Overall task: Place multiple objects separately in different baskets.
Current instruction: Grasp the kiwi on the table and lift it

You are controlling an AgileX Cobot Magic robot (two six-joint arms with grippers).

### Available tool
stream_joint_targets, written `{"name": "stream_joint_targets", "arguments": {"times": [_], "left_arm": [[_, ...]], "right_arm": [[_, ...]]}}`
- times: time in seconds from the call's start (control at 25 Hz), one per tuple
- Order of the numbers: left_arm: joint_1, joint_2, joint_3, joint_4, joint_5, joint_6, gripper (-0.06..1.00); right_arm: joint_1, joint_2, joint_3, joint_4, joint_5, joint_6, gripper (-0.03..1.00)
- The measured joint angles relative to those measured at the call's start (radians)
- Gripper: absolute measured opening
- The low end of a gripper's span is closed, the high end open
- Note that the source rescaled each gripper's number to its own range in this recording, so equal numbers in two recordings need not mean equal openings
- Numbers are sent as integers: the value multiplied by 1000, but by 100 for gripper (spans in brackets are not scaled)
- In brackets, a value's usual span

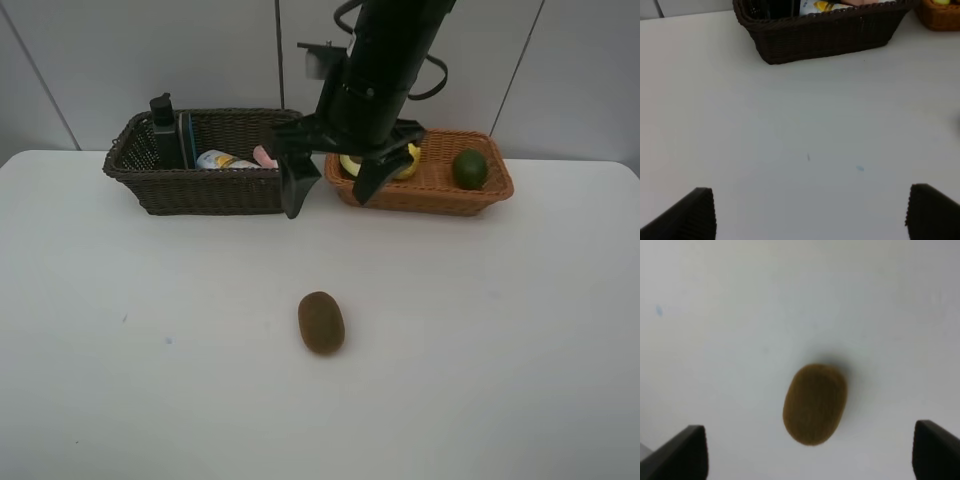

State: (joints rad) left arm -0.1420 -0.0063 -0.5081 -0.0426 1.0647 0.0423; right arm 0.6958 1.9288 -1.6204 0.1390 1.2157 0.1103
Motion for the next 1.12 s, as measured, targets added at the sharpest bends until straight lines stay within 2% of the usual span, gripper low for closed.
{"name": "stream_joint_targets", "arguments": {"times": [0.28,0.44,0.52,0.68,1.12], "left_arm": [[0,0,0,0,0,0,100],[0,0,0,0,0,0,100],[0,0,0,0,0,0,100],[0,0,0,0,0,0,100],[0,0,0,0,0,0,100]], "right_arm": [[60,-1,211,4,-12,34,97],[60,-1,314,11,-147,39,97],[60,1,345,45,-249,39,97],[60,32,351,84,-371,39,97],[60,163,353,100,-463,41,97]]}}
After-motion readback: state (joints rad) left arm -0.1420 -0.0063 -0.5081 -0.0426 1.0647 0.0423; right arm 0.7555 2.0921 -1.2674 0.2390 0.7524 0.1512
